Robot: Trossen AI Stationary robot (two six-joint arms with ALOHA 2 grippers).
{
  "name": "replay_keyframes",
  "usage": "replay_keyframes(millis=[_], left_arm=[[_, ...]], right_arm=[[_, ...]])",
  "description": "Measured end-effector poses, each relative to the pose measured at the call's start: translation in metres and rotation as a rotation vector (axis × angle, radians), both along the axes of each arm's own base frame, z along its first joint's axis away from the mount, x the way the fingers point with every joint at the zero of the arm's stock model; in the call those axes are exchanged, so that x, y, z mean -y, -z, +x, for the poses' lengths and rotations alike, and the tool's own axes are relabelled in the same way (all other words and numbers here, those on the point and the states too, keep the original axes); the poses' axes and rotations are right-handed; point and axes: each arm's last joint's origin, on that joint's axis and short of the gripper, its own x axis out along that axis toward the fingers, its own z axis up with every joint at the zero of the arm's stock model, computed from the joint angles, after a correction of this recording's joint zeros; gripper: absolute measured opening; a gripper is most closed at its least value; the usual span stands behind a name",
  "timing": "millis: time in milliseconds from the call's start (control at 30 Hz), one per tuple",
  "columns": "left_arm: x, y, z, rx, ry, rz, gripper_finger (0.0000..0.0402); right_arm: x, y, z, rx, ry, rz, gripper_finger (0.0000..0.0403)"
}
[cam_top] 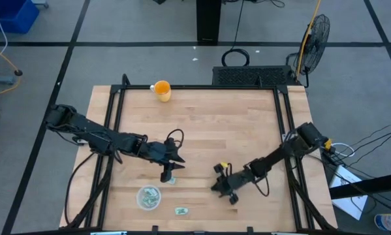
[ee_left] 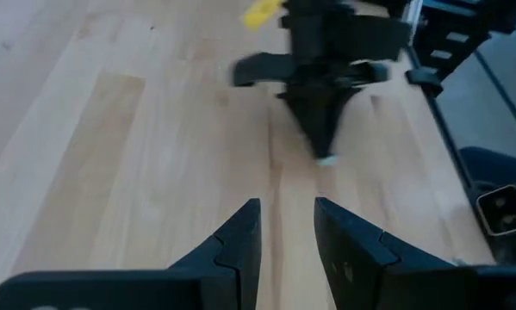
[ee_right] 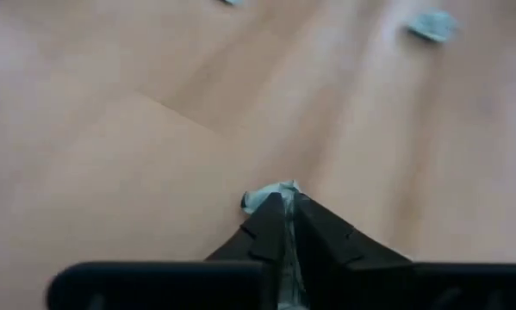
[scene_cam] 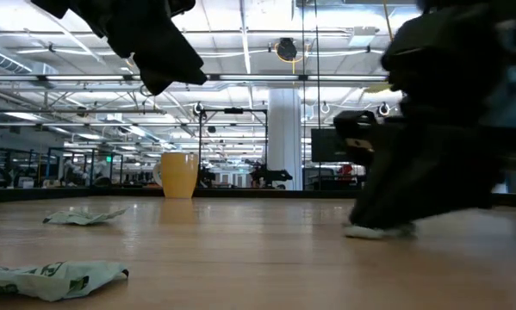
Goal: Pick and place Stevia / Truvia into bins
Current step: Put the stevia packet into the transparent container
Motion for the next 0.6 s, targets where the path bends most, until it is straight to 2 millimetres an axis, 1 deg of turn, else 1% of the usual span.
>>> replay_keyframes(millis=[100,200,267,333,467,600], left_arm=[[0.000,-0.003,0.000,0.025,0.009,0.006,0.0115],[0.000,-0.006,-0.001,0.039,0.015,0.012,0.0115],[-0.001,-0.006,-0.003,0.026,0.027,0.037,0.0115],[-0.001,-0.006,-0.002,0.045,0.030,0.076,0.0115],[-0.004,0.002,0.004,0.039,-0.017,0.154,0.0115],[-0.010,0.009,0.016,0.056,-0.112,0.063,0.0115]], right_arm=[[0.017,-0.012,0.009,0.048,0.043,-0.007,0.0004],[0.034,-0.028,0.017,0.100,0.117,0.043,0.0004],[0.042,-0.034,0.020,0.119,0.151,0.060,0.0005],[0.048,-0.041,0.023,0.164,0.163,0.063,0.0003],[0.056,-0.058,0.030,0.313,0.143,0.028,0.0002],[0.061,-0.063,0.033,0.386,0.126,-0.042,0.0001]])
